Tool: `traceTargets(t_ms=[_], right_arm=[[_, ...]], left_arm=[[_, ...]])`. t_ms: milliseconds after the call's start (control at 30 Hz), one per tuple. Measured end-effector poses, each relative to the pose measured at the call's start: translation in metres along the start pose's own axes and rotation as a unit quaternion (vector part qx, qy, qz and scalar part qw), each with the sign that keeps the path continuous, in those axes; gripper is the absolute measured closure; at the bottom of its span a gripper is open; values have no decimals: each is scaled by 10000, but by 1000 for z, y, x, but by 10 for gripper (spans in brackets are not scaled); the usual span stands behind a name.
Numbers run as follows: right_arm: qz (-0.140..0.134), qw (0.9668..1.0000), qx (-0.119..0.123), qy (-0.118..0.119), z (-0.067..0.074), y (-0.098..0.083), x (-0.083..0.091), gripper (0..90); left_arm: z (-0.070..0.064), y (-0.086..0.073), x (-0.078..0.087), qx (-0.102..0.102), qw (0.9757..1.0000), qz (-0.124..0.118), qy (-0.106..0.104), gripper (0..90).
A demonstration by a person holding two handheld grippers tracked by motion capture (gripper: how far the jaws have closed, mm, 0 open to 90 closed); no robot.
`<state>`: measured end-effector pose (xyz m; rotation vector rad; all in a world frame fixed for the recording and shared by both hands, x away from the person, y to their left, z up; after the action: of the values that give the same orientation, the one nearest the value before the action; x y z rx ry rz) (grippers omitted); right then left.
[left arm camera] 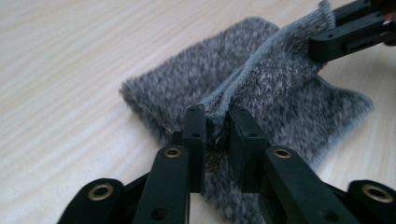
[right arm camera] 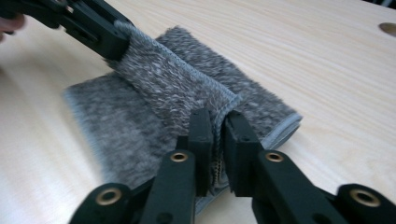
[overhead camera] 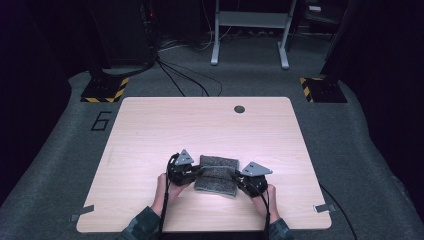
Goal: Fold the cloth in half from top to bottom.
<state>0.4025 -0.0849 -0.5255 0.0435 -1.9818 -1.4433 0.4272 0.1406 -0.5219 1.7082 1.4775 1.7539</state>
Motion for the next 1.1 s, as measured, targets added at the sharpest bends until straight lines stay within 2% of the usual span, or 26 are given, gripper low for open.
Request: traceTargets(t_ms=[133, 200, 333, 467, 567, 633, 667, 700, 733, 767, 833, 900, 967, 1033, 1100], right_arm=[[-54, 9998, -46, 181, 3, -4, 16, 698], [-113, 9992, -189, 327, 2, -4, 25, 632], [-217, 9982, -475, 292, -9, 0, 37, 557], [-126, 9976, -667, 160, -20, 6, 34, 502], [183, 9970, -754, 9, -23, 9, 20, 435], [451, 9960, -771, -27, -19, 8, 9, 375], [589, 9956, -733, -29, -16, 6, 4, 346], [666, 9955, -673, 4, -14, 4, 0, 329], [752, 9948, -681, -13, -11, 1, -4, 309], [869, 9942, -628, -78, -8, -1, -7, 293], [1017, 9934, -527, -66, -5, -7, -12, 259], [1161, 9922, -437, -79, -4, -12, -16, 228], [1241, 9911, -470, -63, -4, -15, -18, 197], [1293, 9906, -446, -89, -5, -16, -18, 190], [1325, 9905, -347, -131, -7, -17, -21, 172]], left_arm=[[-2, -8, 9, 141, 9999, 44, -59, 605], [-3, -11, 16, 186, 9998, 45, -68, 518], [-4, -7, 32, 274, 9995, -163, -10, 437], [7, 6, 38, 312, 9985, -400, 191, 396], [13, 14, 27, 386, 9989, -211, 172, 369], [13, 14, 14, 350, 9993, 42, 129, 360], [12, 12, 8, 382, 9991, 145, 98, 352], [12, 9, 4, 308, 9991, 282, 93, 348], [10, 6, 0, 348, 9988, 343, 95, 346], [10, 2, -2, 337, 9984, 445, 90, 339], [9, -5, -4, 334, 9977, 585, 116, 331], [8, -10, -5, 350, 9969, 694, 130, 319], [7, -15, -6, 313, 9964, 763, 219, 321], [5, -18, -6, 343, 9960, 802, 185, 321], [3, -23, -6, 395, 9960, 759, 239, 321]])
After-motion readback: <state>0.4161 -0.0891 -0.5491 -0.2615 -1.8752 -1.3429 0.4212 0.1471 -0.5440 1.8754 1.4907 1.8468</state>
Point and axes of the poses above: each handheld gripper's, and its own axes: x roughly backward along the jaws, y roughly out of its top, z roughly to its left, the point moved 4 cm from there along -x, roughly forward along the jaws, and after that the axes turned 13 degrees about -y, right-handed, at the moved point
